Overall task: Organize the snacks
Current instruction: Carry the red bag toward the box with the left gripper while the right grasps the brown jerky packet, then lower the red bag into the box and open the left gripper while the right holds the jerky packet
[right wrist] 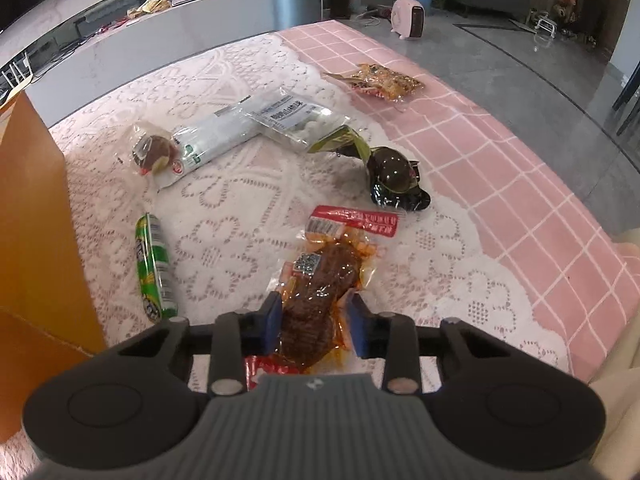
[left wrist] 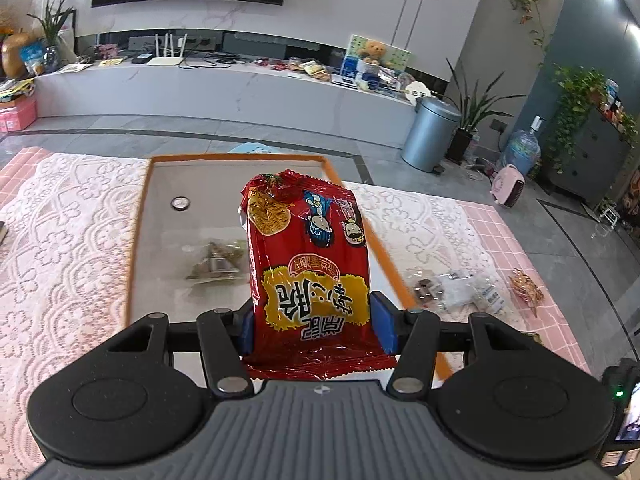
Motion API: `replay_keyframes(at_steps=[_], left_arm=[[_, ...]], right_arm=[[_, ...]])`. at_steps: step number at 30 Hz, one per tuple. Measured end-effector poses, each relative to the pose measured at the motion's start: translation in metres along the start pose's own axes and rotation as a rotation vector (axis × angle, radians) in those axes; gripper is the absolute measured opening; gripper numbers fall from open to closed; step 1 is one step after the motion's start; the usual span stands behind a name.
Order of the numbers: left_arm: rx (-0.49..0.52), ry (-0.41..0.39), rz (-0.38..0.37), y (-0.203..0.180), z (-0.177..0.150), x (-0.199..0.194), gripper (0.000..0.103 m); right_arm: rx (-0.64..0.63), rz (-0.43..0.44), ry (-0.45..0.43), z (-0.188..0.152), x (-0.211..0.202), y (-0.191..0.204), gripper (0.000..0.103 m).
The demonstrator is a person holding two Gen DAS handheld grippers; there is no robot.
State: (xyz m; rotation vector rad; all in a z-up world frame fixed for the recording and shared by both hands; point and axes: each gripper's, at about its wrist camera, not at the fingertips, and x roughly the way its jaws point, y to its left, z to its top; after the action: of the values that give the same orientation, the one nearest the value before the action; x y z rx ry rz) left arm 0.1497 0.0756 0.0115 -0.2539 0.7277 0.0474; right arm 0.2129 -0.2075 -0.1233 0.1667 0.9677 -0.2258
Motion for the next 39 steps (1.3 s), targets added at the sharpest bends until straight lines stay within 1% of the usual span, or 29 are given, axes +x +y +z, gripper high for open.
replay_keyframes(at_steps=[4,9,10,11,14,16,21,23,25,26,28,30,31,32,34,35,39], left_arm=[[-0.012,0.001,0.017,0.014,0.001,-0.004,0.063],[-0.020,0.002,0.017,0.027,0.002,-0.009,0.063],[-0.018,0.002,0.016,0.028,0.002,-0.010,0.063],[-0.016,0.002,0.015,0.031,0.002,-0.011,0.063],[-0.015,0.002,0.015,0.039,0.005,-0.013,0.063],[-0.010,0.001,0.019,0.044,0.006,-0.013,0.063],[0.003,0.003,0.021,0.054,0.009,-0.016,0.063],[0.009,0.011,0.005,0.058,0.009,-0.016,0.063],[0.018,0.029,-0.010,0.060,0.009,-0.015,0.063],[0.026,0.038,-0.015,0.062,0.009,-0.014,0.063],[0.051,0.064,-0.027,0.063,0.009,-0.009,0.063],[0.072,0.096,-0.041,0.065,0.010,-0.002,0.063],[0.081,0.114,-0.049,0.066,0.011,0.002,0.063],[0.089,0.132,-0.051,0.066,0.011,0.006,0.063],[0.129,0.168,-0.031,0.065,0.012,0.015,0.063],[0.145,0.174,-0.023,0.065,0.012,0.017,0.063],[0.234,0.207,0.006,0.057,0.014,0.030,0.063]], right_arm=[[-0.018,0.006,-0.039,-0.001,-0.015,0.002,0.031],[-0.032,0.036,-0.080,-0.001,-0.039,0.007,0.029],[-0.037,0.044,-0.092,-0.001,-0.045,0.008,0.027],[-0.040,0.049,-0.106,0.000,-0.051,0.009,0.000],[-0.038,0.101,-0.130,0.005,-0.068,0.011,0.000],[-0.067,0.123,-0.157,0.008,-0.078,0.017,0.000],[-0.128,0.211,-0.215,0.019,-0.102,0.034,0.000],[-0.132,0.235,-0.198,0.024,-0.103,0.036,0.000],[-0.123,0.269,-0.133,0.026,-0.094,0.034,0.000],[-0.122,0.284,-0.090,0.027,-0.087,0.032,0.004],[-0.104,0.280,-0.017,0.022,-0.072,0.027,0.007],[-0.106,0.271,0.040,0.019,-0.057,0.025,0.021],[-0.105,0.270,0.067,0.017,-0.049,0.024,0.035],[-0.105,0.266,0.094,0.017,-0.042,0.024,0.038],[-0.104,0.254,0.134,0.016,-0.029,0.024,0.039],[-0.103,0.244,0.148,0.016,-0.022,0.023,0.043],[-0.118,0.184,0.196,0.018,0.001,0.026,0.046]])
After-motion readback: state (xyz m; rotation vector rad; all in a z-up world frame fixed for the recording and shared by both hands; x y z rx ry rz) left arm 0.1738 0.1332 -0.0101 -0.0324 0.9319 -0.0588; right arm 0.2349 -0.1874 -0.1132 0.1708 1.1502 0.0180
